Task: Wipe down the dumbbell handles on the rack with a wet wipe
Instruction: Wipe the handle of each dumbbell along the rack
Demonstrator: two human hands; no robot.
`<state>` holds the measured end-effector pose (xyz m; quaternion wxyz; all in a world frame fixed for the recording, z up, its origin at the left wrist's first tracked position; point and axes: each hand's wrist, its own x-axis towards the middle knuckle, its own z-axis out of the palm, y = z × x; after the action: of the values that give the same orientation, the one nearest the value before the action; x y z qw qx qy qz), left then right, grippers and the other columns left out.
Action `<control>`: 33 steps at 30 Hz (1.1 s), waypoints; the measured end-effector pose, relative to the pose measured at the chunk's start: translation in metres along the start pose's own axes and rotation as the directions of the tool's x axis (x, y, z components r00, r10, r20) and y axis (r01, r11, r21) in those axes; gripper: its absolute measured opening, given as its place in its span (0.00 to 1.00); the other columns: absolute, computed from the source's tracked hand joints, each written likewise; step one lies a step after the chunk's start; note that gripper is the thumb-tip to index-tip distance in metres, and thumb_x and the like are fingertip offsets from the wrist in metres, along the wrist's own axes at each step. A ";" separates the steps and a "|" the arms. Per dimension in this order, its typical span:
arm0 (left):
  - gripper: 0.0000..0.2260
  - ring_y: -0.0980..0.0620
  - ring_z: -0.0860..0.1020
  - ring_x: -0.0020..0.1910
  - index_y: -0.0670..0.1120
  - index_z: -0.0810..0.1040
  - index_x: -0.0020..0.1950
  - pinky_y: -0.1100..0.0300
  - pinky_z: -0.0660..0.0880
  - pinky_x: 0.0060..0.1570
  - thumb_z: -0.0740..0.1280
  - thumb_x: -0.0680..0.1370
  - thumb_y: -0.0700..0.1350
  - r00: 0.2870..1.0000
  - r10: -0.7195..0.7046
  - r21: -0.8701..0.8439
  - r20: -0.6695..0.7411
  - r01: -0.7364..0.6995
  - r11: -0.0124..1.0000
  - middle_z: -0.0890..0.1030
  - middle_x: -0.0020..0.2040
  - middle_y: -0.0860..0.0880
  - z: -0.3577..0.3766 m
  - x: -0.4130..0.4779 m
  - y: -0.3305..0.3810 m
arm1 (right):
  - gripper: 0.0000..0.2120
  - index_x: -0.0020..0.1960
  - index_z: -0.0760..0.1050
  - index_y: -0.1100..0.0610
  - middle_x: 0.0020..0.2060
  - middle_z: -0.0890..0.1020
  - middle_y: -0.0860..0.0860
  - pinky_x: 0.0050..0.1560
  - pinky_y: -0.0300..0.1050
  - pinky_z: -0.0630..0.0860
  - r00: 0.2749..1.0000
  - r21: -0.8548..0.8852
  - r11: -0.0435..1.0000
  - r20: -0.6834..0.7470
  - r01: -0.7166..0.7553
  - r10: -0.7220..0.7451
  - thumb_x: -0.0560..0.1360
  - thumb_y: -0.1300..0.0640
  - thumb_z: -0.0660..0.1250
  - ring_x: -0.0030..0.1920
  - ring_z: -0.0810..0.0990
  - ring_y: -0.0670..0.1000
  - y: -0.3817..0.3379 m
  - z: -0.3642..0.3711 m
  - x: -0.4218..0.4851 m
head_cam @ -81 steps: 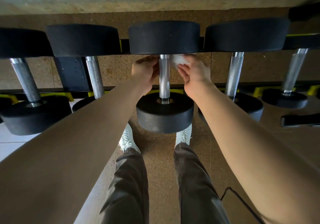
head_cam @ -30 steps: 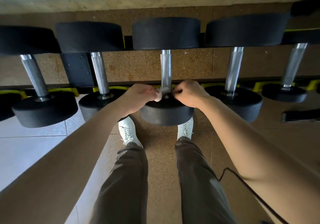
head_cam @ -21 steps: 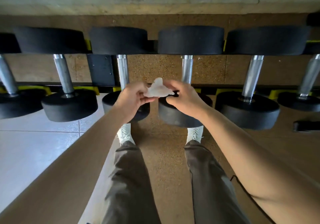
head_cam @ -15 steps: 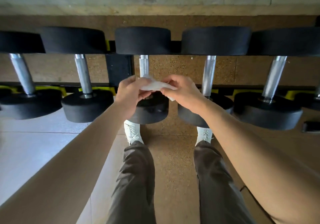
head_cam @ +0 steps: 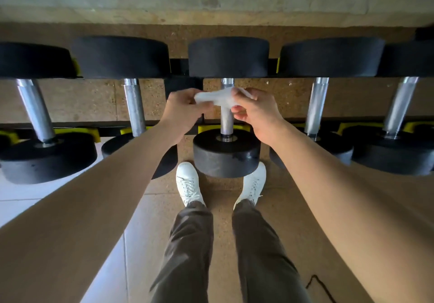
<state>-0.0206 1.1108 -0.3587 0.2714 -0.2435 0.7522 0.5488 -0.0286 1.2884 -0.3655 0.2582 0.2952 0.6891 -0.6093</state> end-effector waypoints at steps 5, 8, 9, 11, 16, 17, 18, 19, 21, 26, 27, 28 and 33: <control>0.03 0.51 0.81 0.47 0.51 0.83 0.46 0.54 0.79 0.56 0.72 0.78 0.43 0.998 -0.059 -0.209 -0.007 0.056 0.976 0.84 0.46 0.48 0.009 0.011 0.004 | 0.11 0.54 0.80 0.59 0.39 0.84 0.54 0.48 0.47 0.81 0.997 0.111 0.991 0.024 -0.071 0.069 0.75 0.55 0.74 0.42 0.83 0.52 0.003 -0.006 0.008; 0.01 0.49 0.80 0.44 0.45 0.82 0.47 0.53 0.80 0.54 0.73 0.77 0.41 0.998 -0.068 -0.325 -0.011 0.061 0.944 0.82 0.44 0.44 0.014 0.012 0.004 | 0.04 0.48 0.80 0.56 0.39 0.83 0.55 0.44 0.44 0.80 0.998 0.085 0.995 -0.042 -0.046 0.050 0.74 0.60 0.73 0.39 0.81 0.50 0.004 -0.008 0.010; 0.02 0.49 0.80 0.43 0.44 0.82 0.48 0.52 0.80 0.55 0.73 0.78 0.42 0.996 -0.086 -0.358 -0.031 0.069 0.931 0.82 0.44 0.44 0.016 0.014 0.004 | 0.02 0.46 0.80 0.56 0.37 0.82 0.54 0.42 0.43 0.80 0.998 0.082 0.996 -0.057 -0.027 0.032 0.74 0.60 0.73 0.37 0.81 0.49 0.004 -0.007 0.011; 0.02 0.49 0.83 0.45 0.44 0.83 0.48 0.51 0.82 0.56 0.73 0.77 0.41 0.987 -0.138 -0.423 -0.087 0.088 0.902 0.84 0.45 0.45 0.021 0.018 0.004 | 0.03 0.43 0.80 0.55 0.34 0.81 0.53 0.38 0.41 0.79 0.995 0.073 0.997 -0.100 0.017 -0.010 0.75 0.59 0.73 0.34 0.80 0.48 0.003 -0.003 0.013; 0.07 0.47 0.86 0.46 0.35 0.81 0.52 0.56 0.83 0.52 0.73 0.75 0.32 0.937 -0.342 -0.776 -0.072 0.162 0.610 0.85 0.46 0.41 0.033 0.028 0.014 | 0.04 0.44 0.81 0.59 0.34 0.82 0.53 0.34 0.40 0.77 0.985 0.176 0.984 -0.174 0.038 -0.007 0.73 0.62 0.76 0.32 0.80 0.48 0.001 0.009 0.026; 0.09 0.47 0.87 0.45 0.35 0.81 0.53 0.57 0.83 0.50 0.74 0.74 0.31 0.922 -0.381 -0.804 -0.075 0.170 0.569 0.86 0.46 0.41 0.036 0.031 0.015 | 0.04 0.44 0.80 0.58 0.34 0.82 0.53 0.34 0.40 0.77 0.985 0.196 0.980 -0.171 0.033 0.001 0.73 0.62 0.75 0.32 0.79 0.48 0.001 0.010 0.028; 0.10 0.48 0.87 0.42 0.37 0.81 0.53 0.59 0.84 0.47 0.74 0.73 0.31 0.908 -0.409 -0.807 -0.087 0.176 0.563 0.86 0.44 0.42 0.039 0.034 0.016 | 0.04 0.44 0.80 0.57 0.34 0.82 0.52 0.33 0.39 0.76 0.986 0.211 0.977 -0.168 0.030 0.006 0.74 0.62 0.75 0.32 0.78 0.47 0.002 0.011 0.029; 0.09 0.50 0.86 0.39 0.39 0.81 0.51 0.61 0.83 0.43 0.75 0.73 0.32 0.900 -0.420 -0.774 -0.111 0.187 0.605 0.86 0.42 0.43 0.043 0.036 0.016 | 0.04 0.44 0.80 0.56 0.34 0.82 0.52 0.32 0.39 0.75 0.985 0.223 0.975 -0.171 0.024 0.015 0.74 0.61 0.74 0.31 0.77 0.46 0.003 0.010 0.031; 0.06 0.55 0.79 0.29 0.44 0.81 0.43 0.65 0.77 0.34 0.76 0.74 0.36 0.907 -0.394 -0.647 -0.151 0.211 0.733 0.82 0.35 0.49 0.048 0.038 0.014 | 0.04 0.47 0.80 0.57 0.35 0.81 0.51 0.30 0.37 0.75 0.980 0.236 0.972 -0.194 0.000 0.047 0.75 0.61 0.74 0.31 0.76 0.45 0.005 0.008 0.034; 0.08 0.56 0.72 0.31 0.48 0.81 0.39 0.62 0.77 0.43 0.78 0.73 0.40 0.926 -0.366 -0.589 -0.089 0.247 0.770 0.79 0.33 0.52 0.051 0.036 0.007 | 0.08 0.55 0.80 0.61 0.33 0.80 0.52 0.27 0.36 0.73 0.957 0.185 0.981 -0.268 -0.065 0.114 0.75 0.63 0.72 0.28 0.74 0.46 0.004 0.007 0.044; 0.08 0.55 0.72 0.31 0.48 0.80 0.39 0.62 0.77 0.44 0.78 0.73 0.40 0.922 -0.373 -0.590 -0.103 0.245 0.770 0.79 0.34 0.51 0.051 0.037 0.006 | 0.07 0.53 0.80 0.61 0.33 0.80 0.51 0.27 0.36 0.73 0.962 0.144 0.989 -0.260 -0.043 0.080 0.76 0.62 0.72 0.28 0.75 0.45 0.004 0.007 0.044; 0.09 0.54 0.72 0.31 0.47 0.79 0.40 0.62 0.77 0.42 0.78 0.73 0.40 0.912 -0.389 -0.585 -0.128 0.247 0.772 0.79 0.34 0.50 0.050 0.039 0.006 | 0.05 0.51 0.80 0.61 0.34 0.81 0.51 0.29 0.37 0.73 0.968 0.105 0.995 -0.249 0.003 0.024 0.75 0.62 0.73 0.28 0.75 0.44 0.005 0.008 0.043; 0.08 0.55 0.75 0.30 0.48 0.79 0.45 0.64 0.77 0.35 0.77 0.74 0.40 0.879 -0.450 -0.491 -0.156 0.326 0.808 0.81 0.35 0.49 0.047 0.048 0.010 | 0.09 0.44 0.81 0.61 0.36 0.83 0.54 0.39 0.47 0.79 0.950 -0.126 0.976 -0.237 0.176 -0.202 0.74 0.55 0.75 0.37 0.81 0.53 0.017 0.005 0.037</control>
<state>-0.0558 1.1553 -0.3961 0.2119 -0.5203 0.5670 0.6024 -0.0416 1.2888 -0.4045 0.1251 0.2883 0.7717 -0.5529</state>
